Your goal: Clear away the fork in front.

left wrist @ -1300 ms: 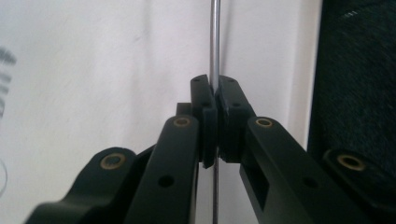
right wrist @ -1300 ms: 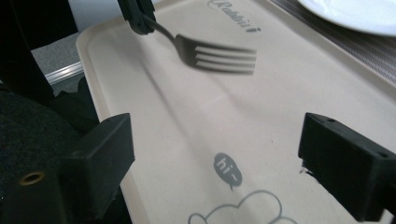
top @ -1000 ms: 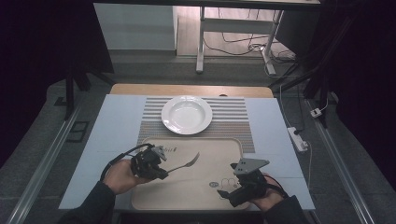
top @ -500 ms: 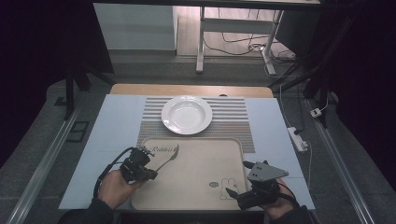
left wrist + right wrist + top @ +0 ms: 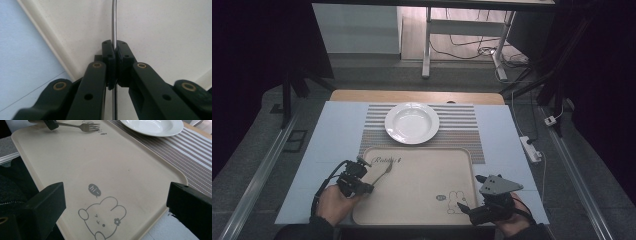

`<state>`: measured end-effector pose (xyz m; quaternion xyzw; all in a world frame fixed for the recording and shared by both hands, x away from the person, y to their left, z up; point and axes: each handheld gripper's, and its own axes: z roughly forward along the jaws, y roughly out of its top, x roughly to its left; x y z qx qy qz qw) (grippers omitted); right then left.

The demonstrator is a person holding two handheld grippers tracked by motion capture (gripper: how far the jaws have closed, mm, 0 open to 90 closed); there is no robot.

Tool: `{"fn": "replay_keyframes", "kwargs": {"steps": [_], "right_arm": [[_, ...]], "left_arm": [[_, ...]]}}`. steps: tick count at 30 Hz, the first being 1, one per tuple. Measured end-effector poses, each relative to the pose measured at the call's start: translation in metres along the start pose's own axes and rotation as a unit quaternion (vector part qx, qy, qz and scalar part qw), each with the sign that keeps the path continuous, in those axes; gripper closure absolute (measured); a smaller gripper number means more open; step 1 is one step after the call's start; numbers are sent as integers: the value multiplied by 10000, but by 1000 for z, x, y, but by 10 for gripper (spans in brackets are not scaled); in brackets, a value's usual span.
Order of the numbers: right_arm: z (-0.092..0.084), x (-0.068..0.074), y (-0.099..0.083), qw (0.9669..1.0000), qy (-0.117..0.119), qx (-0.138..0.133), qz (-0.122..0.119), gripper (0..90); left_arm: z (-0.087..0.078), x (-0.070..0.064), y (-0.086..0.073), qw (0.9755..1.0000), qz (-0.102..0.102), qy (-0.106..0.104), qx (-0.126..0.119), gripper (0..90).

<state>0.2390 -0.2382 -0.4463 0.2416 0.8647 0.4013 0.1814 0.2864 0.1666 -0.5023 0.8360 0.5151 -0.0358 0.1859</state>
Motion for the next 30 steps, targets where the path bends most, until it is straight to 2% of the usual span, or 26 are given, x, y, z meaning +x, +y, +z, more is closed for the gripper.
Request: {"fn": "replay_keyframes", "kwargs": {"steps": [3,6,9,12,17,20,24,27,30], "right_arm": [[1,0,0,10000,12,43,-30,34],[2,0,0,10000,51,51,-33,35],[2,0,-1,10000,63,67,-26,35],[2,0,-1,9999,64,88,-21,35],[3,-1,-1,9999,64,94,11,35],[4,-2,-2,9999,75,131,50,35],[6,-3,-3,9996,116,192,159,31],[8,-4,-3,9994,129,227,223,31],[9,-5,-4,9993,128,270,240,31]], "left_arm": [[6,0,1,9998,84,36,161,850],[6,0,1,9998,114,-31,133,839],[5,1,2,9998,144,-82,66,789],[2,2,3,9997,216,-102,-33,777],[-7,4,8,9985,385,-77,-372,750],[-11,7,16,9968,531,-97,-583,800],[-9,8,32,9951,722,-148,-664,889],[-3,8,45,9943,824,-137,-655,891],[5,7,56,9942,873,24,-624,891]]}}
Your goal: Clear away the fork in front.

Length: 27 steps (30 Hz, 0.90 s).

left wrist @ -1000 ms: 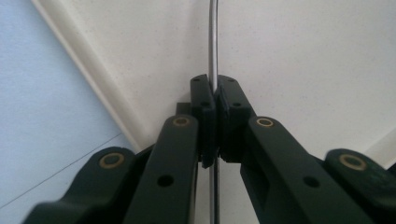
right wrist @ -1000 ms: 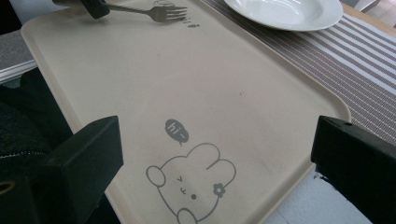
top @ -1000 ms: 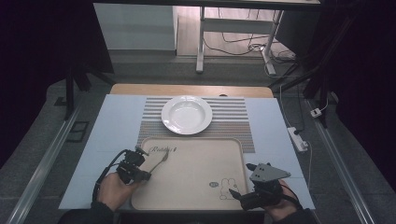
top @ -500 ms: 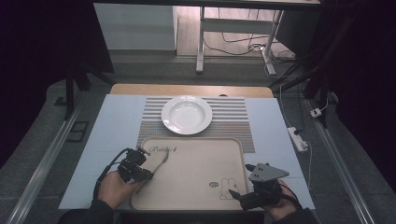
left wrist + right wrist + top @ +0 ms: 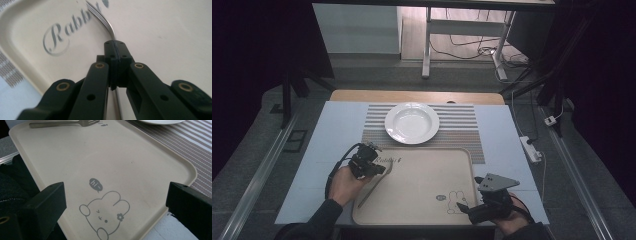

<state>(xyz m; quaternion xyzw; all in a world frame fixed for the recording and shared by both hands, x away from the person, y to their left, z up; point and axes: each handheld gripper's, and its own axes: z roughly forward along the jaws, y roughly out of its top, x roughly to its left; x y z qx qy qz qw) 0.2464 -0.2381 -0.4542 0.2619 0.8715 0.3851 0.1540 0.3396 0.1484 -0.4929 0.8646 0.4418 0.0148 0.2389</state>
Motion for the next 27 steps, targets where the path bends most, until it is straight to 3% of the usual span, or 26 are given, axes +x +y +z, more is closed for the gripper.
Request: {"fn": "replay_keyframes", "kwargs": {"steps": [9,18,22,24,27], "right_arm": [[1,-1,-1,10000,14,14,5,30],[0,-1,-1,10000,58,-6,13,31],[0,-2,-1,10000,53,-1,38,31],[0,-2,-1,10000,56,-7,38,31],[0,-3,-1,10000,57,-6,38,31]], "left_arm": [[13,-7,11,9999,157,50,-33,891],[14,-21,12,9991,387,-162,-116,890],[12,-28,13,9971,585,-416,-272,890],[15,-33,14,9957,708,-545,-236,890],[26,-40,14,9953,836,-495,-34,890]]}}
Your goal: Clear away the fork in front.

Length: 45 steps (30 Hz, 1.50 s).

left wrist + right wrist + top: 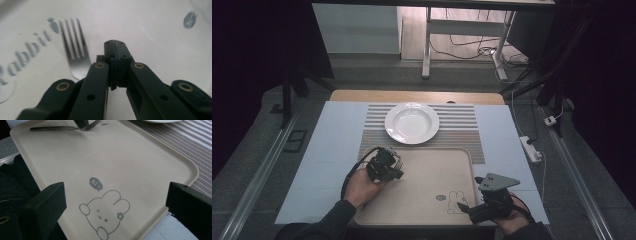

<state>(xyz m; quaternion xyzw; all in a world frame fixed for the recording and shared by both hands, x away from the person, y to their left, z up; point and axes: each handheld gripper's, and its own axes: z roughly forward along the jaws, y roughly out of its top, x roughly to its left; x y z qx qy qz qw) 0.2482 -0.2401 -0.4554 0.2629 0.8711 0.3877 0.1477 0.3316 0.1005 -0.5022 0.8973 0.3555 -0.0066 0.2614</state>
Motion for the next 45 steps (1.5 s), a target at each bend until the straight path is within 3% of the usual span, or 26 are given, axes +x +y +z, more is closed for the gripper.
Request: {"fn": "replay_keyframes", "kwargs": {"steps": [4,13,25,32,39,45], "right_arm": [[0,0,0,10000,16,-10,-4,31],[0,-1,0,10000,53,-12,-3,31],[0,-1,-1,10000,94,4,2,36],[0,-1,-1,10000,97,9,-22,38],[-1,-1,-1,9999,102,12,-6,37],[-2,-1,-2,9999,94,17,54,37]], "left_arm": [[10,1,-1,9996,-8,169,227,890],[2,23,-8,9983,-469,330,119,890],[-11,51,-22,9934,-1056,440,123,886],[-16,58,-28,9908,-1247,503,141,884],[-19,55,-27,9916,-1172,543,88,809],[-40,46,-32,9934,-914,576,-382,603]]}}
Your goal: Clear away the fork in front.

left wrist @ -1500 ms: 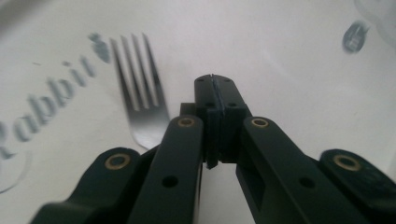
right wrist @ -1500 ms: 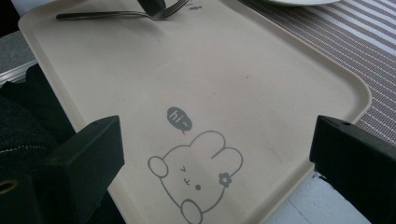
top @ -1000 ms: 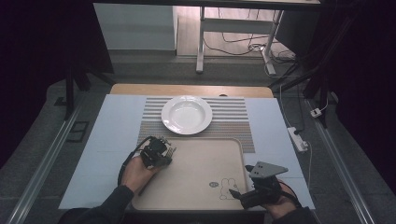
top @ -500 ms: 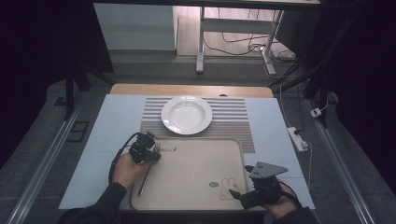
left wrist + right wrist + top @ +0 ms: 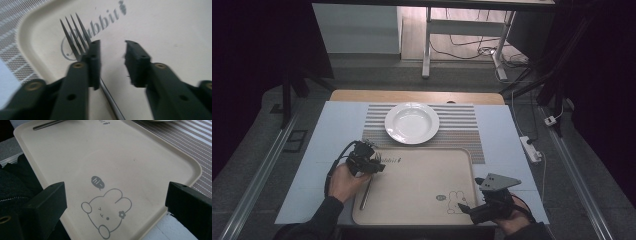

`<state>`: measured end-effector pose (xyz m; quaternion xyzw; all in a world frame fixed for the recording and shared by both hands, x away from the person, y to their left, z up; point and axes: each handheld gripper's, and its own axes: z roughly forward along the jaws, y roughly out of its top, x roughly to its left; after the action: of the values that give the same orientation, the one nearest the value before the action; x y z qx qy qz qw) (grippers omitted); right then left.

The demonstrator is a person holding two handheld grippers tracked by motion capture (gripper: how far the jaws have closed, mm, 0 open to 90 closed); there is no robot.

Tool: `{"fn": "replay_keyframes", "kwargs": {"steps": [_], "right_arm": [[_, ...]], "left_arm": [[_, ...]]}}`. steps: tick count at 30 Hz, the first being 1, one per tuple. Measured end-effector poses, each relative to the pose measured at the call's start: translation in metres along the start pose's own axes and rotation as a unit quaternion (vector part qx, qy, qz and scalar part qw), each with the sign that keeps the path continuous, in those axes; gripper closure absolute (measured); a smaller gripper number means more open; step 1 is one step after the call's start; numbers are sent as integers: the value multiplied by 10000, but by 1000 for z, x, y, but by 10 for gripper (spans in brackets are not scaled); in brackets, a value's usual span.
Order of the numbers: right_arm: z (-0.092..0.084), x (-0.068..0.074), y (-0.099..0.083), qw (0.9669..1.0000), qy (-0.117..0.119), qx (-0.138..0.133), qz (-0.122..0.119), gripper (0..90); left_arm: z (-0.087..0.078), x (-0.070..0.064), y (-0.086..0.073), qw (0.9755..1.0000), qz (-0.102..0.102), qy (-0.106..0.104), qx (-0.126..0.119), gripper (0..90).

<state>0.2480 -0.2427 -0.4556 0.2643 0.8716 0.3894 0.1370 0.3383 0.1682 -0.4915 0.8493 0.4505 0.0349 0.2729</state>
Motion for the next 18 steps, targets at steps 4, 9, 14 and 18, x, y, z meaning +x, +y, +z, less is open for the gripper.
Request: {"fn": "replay_keyframes", "kwargs": {"steps": [4,9,14,18], "right_arm": [[-1,0,0,10000,-40,48,65,37],[-4,2,-2,9998,-135,102,118,32],[-11,1,-6,9994,-217,47,252,26],[-16,1,-9,9989,-269,29,380,22]], "left_arm": [[-23,2,-12,9988,7,-133,-480,439],[-51,8,-31,9938,-117,-470,-1003,286],[-74,9,-52,9845,-316,-782,-1539,220],[-87,3,-72,9833,-236,-744,-1642,171]]}}
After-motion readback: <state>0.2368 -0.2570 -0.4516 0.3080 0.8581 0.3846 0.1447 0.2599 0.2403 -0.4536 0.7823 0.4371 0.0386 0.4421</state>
